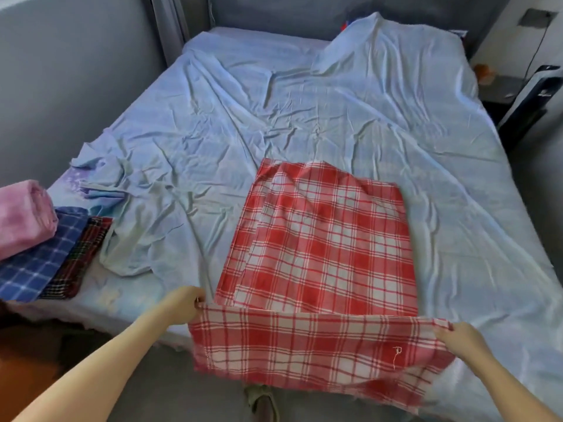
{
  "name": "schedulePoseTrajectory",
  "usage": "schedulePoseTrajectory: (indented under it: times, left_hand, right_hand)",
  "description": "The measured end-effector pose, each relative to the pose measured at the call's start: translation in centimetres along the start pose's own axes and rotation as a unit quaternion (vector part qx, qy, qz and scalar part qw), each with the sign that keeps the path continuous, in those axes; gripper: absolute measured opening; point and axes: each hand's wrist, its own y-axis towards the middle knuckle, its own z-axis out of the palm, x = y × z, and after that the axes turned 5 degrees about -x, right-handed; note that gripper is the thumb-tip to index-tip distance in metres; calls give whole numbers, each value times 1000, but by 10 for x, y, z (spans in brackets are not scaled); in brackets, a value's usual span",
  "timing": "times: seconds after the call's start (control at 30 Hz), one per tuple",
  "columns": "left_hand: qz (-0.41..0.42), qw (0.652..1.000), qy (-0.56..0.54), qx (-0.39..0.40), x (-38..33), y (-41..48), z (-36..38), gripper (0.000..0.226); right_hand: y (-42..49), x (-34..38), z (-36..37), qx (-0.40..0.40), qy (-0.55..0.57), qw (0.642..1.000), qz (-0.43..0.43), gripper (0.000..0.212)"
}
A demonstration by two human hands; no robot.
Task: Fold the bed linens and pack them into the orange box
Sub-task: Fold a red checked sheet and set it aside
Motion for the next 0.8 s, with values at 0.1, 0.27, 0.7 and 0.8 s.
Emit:
schedulePoseTrajectory:
  times: [0.1, 0.27, 0.7, 0.8]
  left_hand:
    - [-20, 998, -63, -11, -6, 65, 15, 16]
    - [-124, 961, -243, -44, -21, 152, 37, 10]
    - [-114, 901, -413, -58, -41, 259, 63, 51]
    - [-97, 891, -438, -64, -31, 259, 46, 43]
  right_hand:
    - [34, 51, 21, -45, -143, 988, 38, 30]
    - [53, 209, 88, -84, -83, 984, -135, 24]
    - [74, 472, 235, -47, -214, 939, -266, 77]
    - [79, 478, 216, -86, -103, 956, -260, 37]
